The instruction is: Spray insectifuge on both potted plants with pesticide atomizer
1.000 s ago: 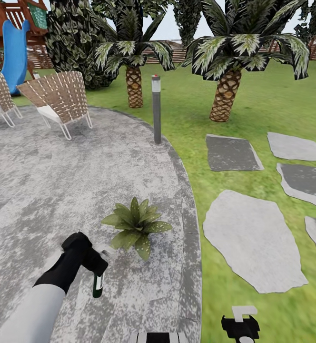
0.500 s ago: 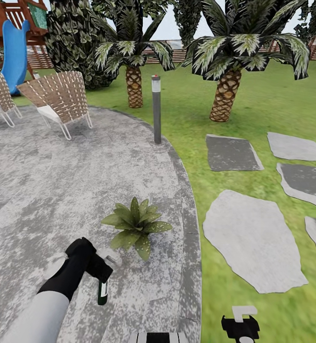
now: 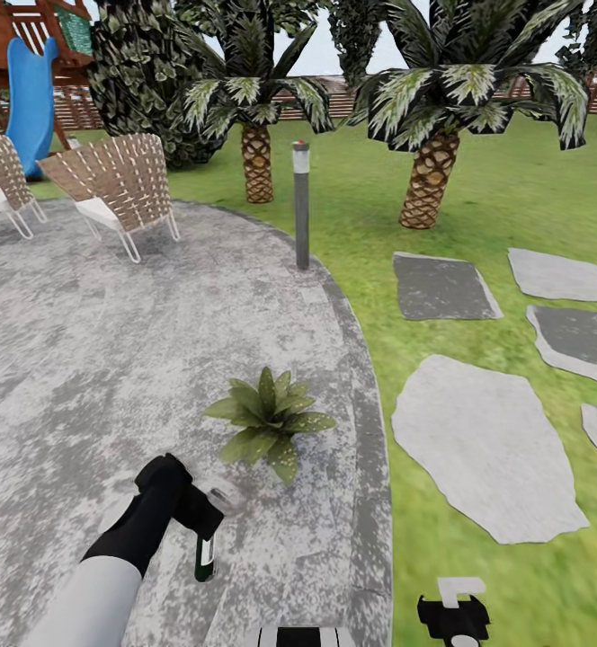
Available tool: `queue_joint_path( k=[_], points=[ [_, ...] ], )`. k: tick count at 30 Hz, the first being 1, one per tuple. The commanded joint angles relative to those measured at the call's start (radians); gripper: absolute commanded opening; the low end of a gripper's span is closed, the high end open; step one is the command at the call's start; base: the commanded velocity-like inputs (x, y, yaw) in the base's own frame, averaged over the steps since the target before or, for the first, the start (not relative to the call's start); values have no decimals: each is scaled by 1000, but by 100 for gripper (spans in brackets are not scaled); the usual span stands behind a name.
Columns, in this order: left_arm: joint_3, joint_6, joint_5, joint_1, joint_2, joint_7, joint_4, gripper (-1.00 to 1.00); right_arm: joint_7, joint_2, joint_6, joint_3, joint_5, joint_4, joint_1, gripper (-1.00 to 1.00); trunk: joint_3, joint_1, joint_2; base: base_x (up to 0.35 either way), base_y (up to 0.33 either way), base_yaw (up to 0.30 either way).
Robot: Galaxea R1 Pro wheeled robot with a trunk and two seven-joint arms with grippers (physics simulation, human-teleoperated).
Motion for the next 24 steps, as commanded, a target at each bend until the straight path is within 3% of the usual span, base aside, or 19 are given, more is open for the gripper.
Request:
queue_joint_path(
  k=[1, 6, 14, 21, 24],
  points=[
    [4, 6, -8, -1, -1, -10, -1, -100, -3, 0, -4, -8, 10, 2, -1, 100, -1, 0, 0, -27, 295, 0],
    [5, 6, -9, -1, 0, -10, -4, -100, -3, 1, -4, -8, 10, 2, -1, 100, -1, 0, 0, -5, 302, -48],
    [5, 4, -10, 0, 0, -10, -2, -100, -3, 1, -4, -8, 10, 1, -1, 100, -1, 0, 0, 137, 281, -247],
    [3, 2, -10, 0, 1, -5, 6, -100, -3, -2, -5, -8, 11, 1, -1, 100, -1, 0, 0, 136, 61, -142],
    [4, 1, -10, 0, 4, 31, 5, -100, -3, -4, -4, -8, 12, 1, -1, 100, -1, 0, 0, 5, 1, -5]
  ],
)
